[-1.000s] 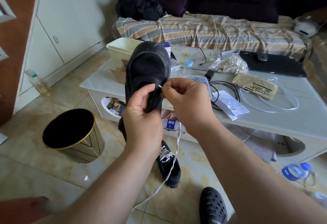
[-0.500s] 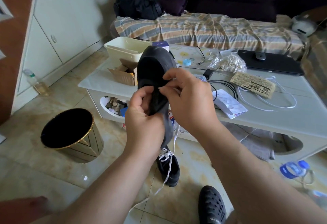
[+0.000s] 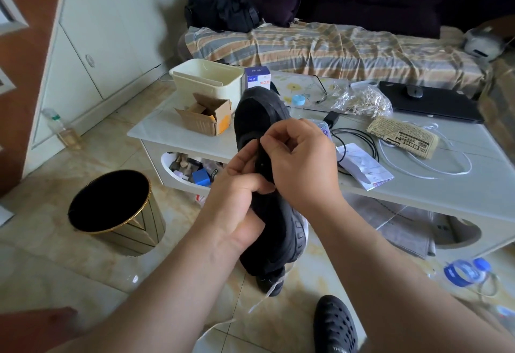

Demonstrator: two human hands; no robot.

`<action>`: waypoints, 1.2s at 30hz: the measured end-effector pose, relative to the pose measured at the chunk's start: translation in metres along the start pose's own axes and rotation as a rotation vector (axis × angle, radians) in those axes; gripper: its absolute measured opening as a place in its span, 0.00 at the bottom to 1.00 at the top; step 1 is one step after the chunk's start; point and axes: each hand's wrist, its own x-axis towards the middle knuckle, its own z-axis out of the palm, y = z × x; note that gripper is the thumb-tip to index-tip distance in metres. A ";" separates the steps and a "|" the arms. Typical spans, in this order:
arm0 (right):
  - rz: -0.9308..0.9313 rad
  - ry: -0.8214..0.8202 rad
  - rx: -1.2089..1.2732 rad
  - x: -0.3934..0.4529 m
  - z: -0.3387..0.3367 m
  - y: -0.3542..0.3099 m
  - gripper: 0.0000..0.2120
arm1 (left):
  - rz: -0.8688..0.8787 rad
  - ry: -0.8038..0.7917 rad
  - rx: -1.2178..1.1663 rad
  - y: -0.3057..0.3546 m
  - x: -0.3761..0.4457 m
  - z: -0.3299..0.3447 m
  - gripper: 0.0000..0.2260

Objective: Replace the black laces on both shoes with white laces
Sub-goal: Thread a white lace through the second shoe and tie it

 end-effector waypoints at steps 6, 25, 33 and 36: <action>-0.146 0.131 -0.028 -0.007 0.008 0.005 0.04 | 0.036 -0.014 -0.092 0.007 -0.008 0.006 0.23; -0.185 -0.459 -0.028 -0.031 0.007 0.005 0.46 | 0.474 0.209 0.495 0.024 0.009 -0.021 0.14; -0.089 -0.299 -0.028 -0.038 0.016 0.005 0.35 | 0.531 0.203 0.622 0.015 0.010 -0.018 0.19; -0.085 -0.287 -0.012 -0.035 0.015 0.008 0.35 | 0.546 0.244 0.607 0.016 0.011 -0.017 0.20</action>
